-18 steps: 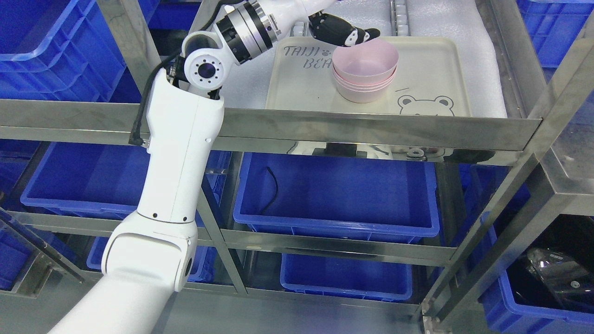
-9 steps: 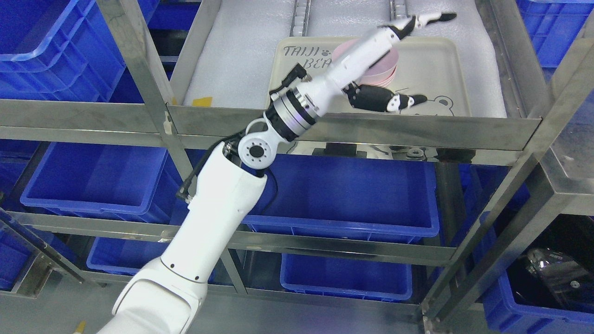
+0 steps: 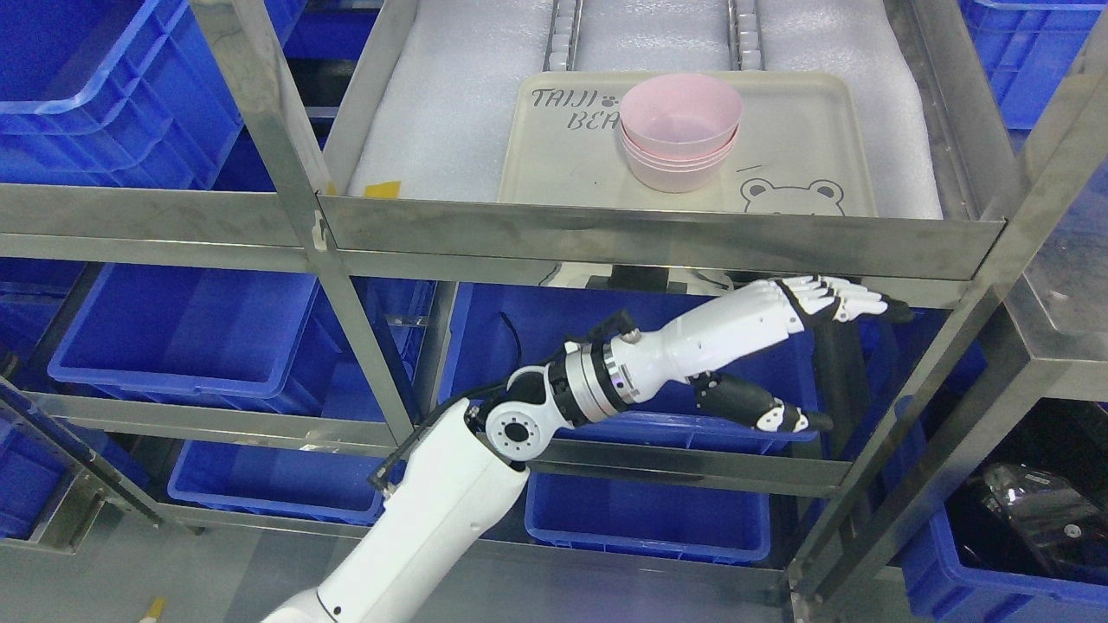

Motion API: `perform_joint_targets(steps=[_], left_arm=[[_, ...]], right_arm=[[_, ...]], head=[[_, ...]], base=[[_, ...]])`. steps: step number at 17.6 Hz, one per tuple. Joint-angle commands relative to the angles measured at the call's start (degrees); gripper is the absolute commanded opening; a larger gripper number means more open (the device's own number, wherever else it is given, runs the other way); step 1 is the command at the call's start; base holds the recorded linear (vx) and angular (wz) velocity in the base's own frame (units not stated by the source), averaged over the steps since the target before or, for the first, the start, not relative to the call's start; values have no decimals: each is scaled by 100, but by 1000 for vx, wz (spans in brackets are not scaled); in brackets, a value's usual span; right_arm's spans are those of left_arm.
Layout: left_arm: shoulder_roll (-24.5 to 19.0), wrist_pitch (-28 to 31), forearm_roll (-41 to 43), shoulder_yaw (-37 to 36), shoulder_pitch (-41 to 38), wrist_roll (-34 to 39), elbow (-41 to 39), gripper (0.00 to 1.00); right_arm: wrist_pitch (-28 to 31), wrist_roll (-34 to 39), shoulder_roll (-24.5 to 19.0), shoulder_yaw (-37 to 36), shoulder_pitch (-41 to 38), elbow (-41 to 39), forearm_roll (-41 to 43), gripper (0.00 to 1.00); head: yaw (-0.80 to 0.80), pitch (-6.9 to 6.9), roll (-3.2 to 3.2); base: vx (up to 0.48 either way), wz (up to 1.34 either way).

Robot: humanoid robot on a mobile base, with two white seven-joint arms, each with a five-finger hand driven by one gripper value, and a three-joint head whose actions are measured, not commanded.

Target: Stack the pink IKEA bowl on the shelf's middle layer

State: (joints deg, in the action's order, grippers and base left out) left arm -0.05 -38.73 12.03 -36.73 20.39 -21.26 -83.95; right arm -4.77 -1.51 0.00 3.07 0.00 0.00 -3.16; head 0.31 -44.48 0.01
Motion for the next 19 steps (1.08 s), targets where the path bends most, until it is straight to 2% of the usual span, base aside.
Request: perform_joint_targets(steps=[1,4,7,9,10,12,19], left_arm=[[-95,-204,54,104,-1263,-9,-192,83],[-95,-240,54,428,-1861,26,9,86],[-95,-205,46,1061,-2082,139,510,92],[-95,31,-59,1588,-2109,874,808,93],[-95,337,-199,1695,-2109,1296,871,96],[-95,953,-681,1722,-2109,1878,942,98],[-95,1631,-1825,1547,-2056,1889,942,98]], right_arm=[[3,1,100,1,-132,-100,0,100],[3,1,100,1,-132,-100,0,100],[3,1,100,1,-132,-100,0,100],[3,1,100,1,-132,-100,0,100],[3,1,100,1,-132,-100,0,100],[3,1,100,-8,-132,-100,0,100],[3,1,100,1,-132,-100,0,100]], head=[[0,0,0],[0,0,0],[0,0,0],[0,0,0],[0,0,0],[0,0,0],[0,0,0]], base=[[-64,173],[-73,243],[-60,399],[-21,243],[-9,197],[11,249],[11,96]])
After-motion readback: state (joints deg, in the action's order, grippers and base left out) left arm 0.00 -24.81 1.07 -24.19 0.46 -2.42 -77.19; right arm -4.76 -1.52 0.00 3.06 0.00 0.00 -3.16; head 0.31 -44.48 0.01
